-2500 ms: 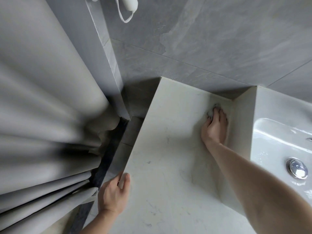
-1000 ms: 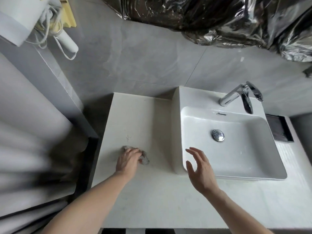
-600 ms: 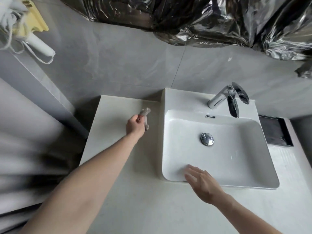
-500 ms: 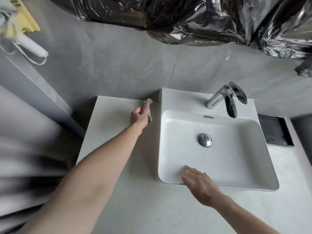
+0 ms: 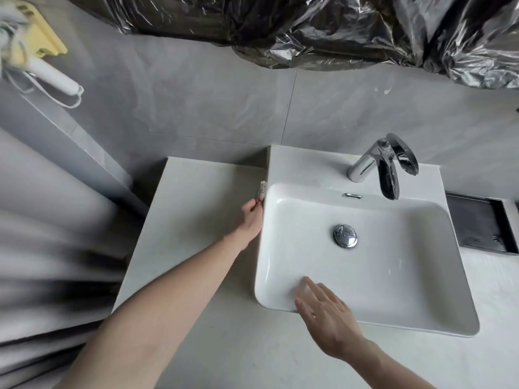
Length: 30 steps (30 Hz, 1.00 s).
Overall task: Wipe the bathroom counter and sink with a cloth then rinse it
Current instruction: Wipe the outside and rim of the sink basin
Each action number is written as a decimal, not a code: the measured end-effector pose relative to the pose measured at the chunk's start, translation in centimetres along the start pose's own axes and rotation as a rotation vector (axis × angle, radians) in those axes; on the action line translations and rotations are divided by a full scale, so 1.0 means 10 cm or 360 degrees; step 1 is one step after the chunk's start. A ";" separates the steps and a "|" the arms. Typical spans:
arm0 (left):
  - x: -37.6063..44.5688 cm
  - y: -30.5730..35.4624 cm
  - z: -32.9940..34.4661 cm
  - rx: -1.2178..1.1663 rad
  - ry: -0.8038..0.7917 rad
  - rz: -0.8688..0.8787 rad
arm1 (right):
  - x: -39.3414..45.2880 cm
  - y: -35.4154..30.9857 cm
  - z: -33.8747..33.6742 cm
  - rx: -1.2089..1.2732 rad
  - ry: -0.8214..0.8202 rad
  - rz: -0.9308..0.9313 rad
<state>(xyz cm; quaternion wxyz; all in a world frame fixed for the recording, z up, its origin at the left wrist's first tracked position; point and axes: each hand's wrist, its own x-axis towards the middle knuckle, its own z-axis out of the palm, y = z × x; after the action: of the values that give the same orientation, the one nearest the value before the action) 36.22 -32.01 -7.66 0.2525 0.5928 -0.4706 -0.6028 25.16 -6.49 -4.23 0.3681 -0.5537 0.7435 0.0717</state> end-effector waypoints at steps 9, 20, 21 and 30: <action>-0.19 0.14 -0.04 0.0031 -0.0118 0.0337 | 0.00 0.00 -0.01 0.0017 -0.0010 0.0001; 0.95 0.47 0.27 0.0260 0.0013 0.0113 | 0.00 -0.01 -0.04 -0.0027 -0.0043 -0.0011; 0.86 0.44 0.26 0.0199 0.0014 0.0097 | 0.00 -0.01 -0.04 -0.0033 -0.0040 -0.0013; -0.43 -0.42 -0.09 0.0194 0.0038 0.0209 | -0.01 -0.01 -0.05 -0.0029 -0.0070 -0.0023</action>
<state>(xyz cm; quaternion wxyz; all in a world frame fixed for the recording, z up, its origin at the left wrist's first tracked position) 38.90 -26.77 -9.18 0.2606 0.5821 -0.5412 -0.5481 25.03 -6.77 -3.78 0.3799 -0.5606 0.7305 0.0879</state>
